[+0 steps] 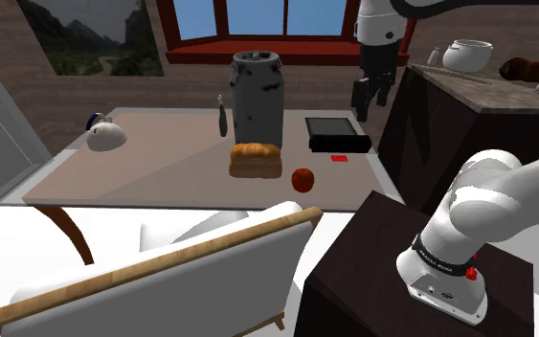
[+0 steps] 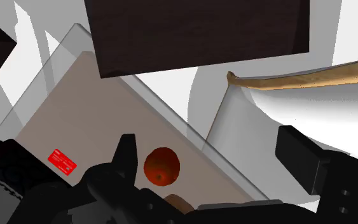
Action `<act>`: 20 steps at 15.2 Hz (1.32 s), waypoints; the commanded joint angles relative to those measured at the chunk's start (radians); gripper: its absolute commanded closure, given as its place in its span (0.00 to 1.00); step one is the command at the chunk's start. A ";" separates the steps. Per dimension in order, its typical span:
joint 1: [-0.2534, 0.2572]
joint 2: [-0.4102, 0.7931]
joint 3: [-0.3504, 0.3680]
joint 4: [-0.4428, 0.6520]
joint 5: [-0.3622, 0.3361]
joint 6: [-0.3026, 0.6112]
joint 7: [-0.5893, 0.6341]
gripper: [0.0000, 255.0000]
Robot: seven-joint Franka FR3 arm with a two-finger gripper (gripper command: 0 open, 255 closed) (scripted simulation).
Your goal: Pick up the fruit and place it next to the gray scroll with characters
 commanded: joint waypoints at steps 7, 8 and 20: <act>-0.043 0.127 0.009 -0.081 0.003 0.220 0.109 0.00; -0.051 0.154 0.010 -0.089 0.003 0.257 0.127 0.00; -0.141 0.545 0.010 -0.078 -0.033 0.663 0.342 0.00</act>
